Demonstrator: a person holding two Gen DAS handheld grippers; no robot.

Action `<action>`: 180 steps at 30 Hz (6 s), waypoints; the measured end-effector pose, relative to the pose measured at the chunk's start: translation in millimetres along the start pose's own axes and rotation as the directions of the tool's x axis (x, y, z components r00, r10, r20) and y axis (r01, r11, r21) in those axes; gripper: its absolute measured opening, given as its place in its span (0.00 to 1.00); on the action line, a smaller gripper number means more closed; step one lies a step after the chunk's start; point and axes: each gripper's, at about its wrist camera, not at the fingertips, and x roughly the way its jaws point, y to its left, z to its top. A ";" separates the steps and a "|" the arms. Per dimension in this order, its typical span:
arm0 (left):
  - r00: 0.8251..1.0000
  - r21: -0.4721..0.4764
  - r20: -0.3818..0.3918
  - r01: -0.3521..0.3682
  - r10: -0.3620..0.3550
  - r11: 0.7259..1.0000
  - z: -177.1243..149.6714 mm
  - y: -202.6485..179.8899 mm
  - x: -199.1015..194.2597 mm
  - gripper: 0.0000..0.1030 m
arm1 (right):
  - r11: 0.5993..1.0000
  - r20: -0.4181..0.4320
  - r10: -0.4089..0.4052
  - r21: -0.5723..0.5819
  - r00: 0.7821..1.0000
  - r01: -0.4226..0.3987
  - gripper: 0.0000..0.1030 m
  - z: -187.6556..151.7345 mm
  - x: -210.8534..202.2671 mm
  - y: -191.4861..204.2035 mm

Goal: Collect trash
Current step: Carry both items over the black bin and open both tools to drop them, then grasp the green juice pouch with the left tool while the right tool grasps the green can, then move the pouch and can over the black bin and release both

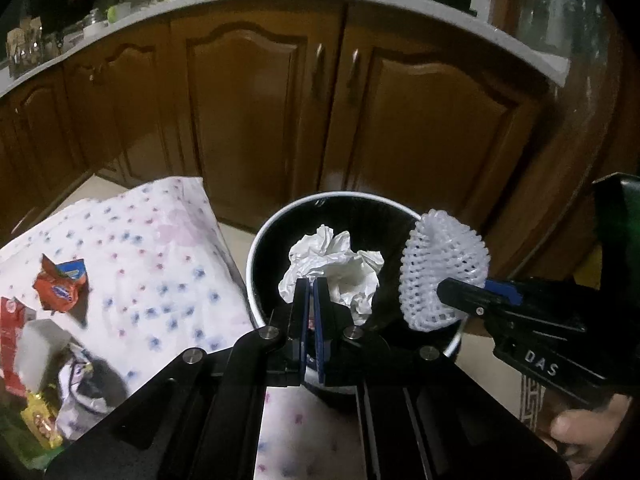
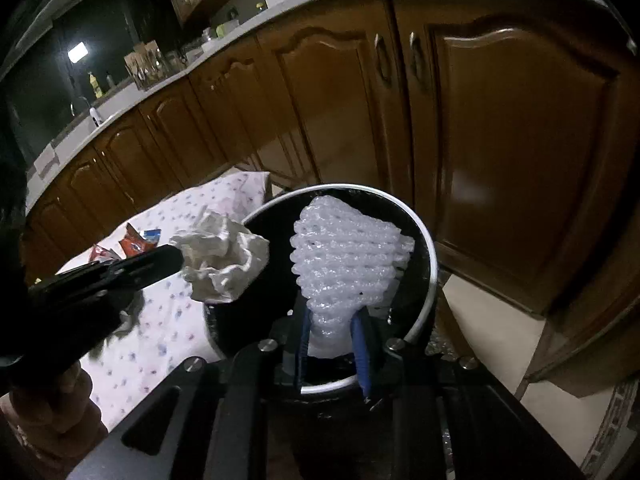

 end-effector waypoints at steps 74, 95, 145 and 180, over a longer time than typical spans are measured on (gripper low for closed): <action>0.959 -0.596 -0.077 -0.264 0.273 0.759 -208.4 302.8 -177.2 0.57 | 0.818 -0.044 0.443 -0.388 0.896 -0.424 0.69 -76.5 34.2 303.2; 0.976 -0.555 0.051 -0.149 0.212 0.819 -198.3 287.3 -184.7 0.04 | 0.816 -0.059 0.467 -0.356 0.882 -0.455 0.25 -84.4 30.0 293.2; 0.982 -0.020 0.167 0.094 -0.090 0.995 -56.6 40.1 -124.0 0.00 | 0.995 0.223 0.098 0.000 0.970 -0.100 0.25 -47.8 -63.6 41.6; 0.998 0.044 0.000 0.064 -0.064 0.997 -8.7 3.8 -10.2 0.00 | 1.000 0.046 0.025 0.009 0.999 -0.025 0.26 -2.1 2.8 -3.0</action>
